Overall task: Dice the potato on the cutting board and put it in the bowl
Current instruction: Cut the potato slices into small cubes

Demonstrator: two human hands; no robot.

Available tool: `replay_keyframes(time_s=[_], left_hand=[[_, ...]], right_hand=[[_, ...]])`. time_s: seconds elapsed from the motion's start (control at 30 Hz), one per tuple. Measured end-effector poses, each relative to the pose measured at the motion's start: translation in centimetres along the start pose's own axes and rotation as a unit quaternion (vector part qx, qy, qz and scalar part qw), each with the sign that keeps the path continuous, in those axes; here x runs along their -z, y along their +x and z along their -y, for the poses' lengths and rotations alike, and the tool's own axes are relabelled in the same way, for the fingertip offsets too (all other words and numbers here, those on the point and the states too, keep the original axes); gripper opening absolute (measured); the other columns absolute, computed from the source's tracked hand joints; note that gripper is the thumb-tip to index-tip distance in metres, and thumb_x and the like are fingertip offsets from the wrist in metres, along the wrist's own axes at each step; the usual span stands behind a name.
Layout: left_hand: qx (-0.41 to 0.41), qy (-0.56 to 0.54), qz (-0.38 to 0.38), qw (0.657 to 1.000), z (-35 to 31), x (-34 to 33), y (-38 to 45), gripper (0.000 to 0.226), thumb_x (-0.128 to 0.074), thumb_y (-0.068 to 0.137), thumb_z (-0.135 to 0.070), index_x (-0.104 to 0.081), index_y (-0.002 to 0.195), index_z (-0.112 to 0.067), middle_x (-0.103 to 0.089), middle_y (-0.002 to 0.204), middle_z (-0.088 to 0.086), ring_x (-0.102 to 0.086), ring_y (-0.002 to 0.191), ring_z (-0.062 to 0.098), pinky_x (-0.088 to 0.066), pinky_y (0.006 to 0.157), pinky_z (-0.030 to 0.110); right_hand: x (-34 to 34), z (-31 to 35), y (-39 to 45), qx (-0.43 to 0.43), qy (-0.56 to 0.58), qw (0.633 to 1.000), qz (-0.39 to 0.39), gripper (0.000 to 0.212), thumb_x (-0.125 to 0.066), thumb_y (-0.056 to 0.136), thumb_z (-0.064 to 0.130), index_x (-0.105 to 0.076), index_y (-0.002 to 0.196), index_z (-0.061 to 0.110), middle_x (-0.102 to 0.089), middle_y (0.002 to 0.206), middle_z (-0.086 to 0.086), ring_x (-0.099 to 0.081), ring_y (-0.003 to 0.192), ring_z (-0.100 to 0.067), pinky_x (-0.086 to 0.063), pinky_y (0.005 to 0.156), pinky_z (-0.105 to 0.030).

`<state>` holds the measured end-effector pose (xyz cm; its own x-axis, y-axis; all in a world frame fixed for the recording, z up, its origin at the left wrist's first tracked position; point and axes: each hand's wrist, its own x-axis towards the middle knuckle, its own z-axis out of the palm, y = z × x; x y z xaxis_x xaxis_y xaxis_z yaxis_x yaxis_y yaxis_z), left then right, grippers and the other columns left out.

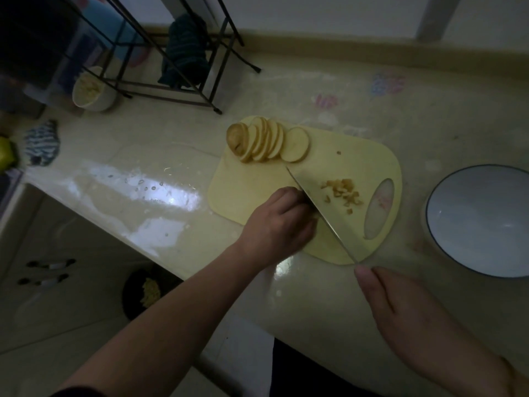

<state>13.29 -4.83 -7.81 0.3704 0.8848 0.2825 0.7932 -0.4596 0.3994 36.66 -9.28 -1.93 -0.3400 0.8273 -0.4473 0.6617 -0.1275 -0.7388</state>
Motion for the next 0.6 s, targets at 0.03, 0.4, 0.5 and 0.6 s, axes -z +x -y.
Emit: replay_keyframes(time_s=[0.03, 0.4, 0.5, 0.6], left_hand=[[0.0, 0.0, -0.002, 1.0, 0.0, 0.0, 0.0, 0.015, -0.072, 0.087, -0.007, -0.073, 0.096, 0.004, -0.067, 0.102, 0.02, -0.065, 0.095, 0.036, -0.053, 0.083, 0.036], [0.021, 0.005, -0.02, 1.0, -0.3, -0.4, -0.4, 0.016, -0.076, 0.085, -0.008, -0.07, 0.092, 0.005, -0.064, 0.097, 0.02, -0.062, 0.092, 0.035, -0.051, 0.082, 0.036], [0.02, 0.017, -0.023, 0.999, -0.6, -0.2, -0.5, 0.016, -0.075, 0.085, -0.009, -0.071, 0.092, 0.005, -0.064, 0.098, 0.02, -0.062, 0.09, 0.035, -0.051, 0.081, 0.037], [0.005, 0.02, -0.019, 1.0, -0.7, -0.2, -0.8, 0.015, -0.069, 0.089, -0.01, -0.071, 0.091, 0.005, -0.065, 0.099, 0.02, -0.061, 0.093, 0.036, -0.05, 0.084, 0.038]], right_hand=[[0.0, 0.2, 0.2, 0.004, 0.005, 1.0, 0.001, 0.056, -0.019, 0.087, 0.065, -0.048, 0.061, 0.025, -0.06, 0.066, 0.016, -0.056, 0.063, -0.008, -0.041, 0.064, -0.034], [2.0, -1.2, 0.0, -0.035, 0.067, 0.997, 0.015, 0.072, -0.019, 0.074, 0.078, -0.044, 0.06, 0.012, -0.046, 0.047, 0.003, -0.043, 0.042, -0.009, -0.033, 0.051, -0.029], [1.8, -0.1, -0.5, -0.015, 0.056, 0.998, 0.012, 0.068, -0.017, 0.074, 0.076, -0.045, 0.06, 0.016, -0.054, 0.055, 0.008, -0.05, 0.05, -0.007, -0.031, 0.05, -0.024], [1.4, 0.2, -0.9, 0.0, 0.046, 0.999, 0.004, 0.068, -0.015, 0.073, 0.077, -0.048, 0.061, 0.018, -0.06, 0.067, 0.011, -0.055, 0.059, -0.007, -0.039, 0.058, -0.023]])
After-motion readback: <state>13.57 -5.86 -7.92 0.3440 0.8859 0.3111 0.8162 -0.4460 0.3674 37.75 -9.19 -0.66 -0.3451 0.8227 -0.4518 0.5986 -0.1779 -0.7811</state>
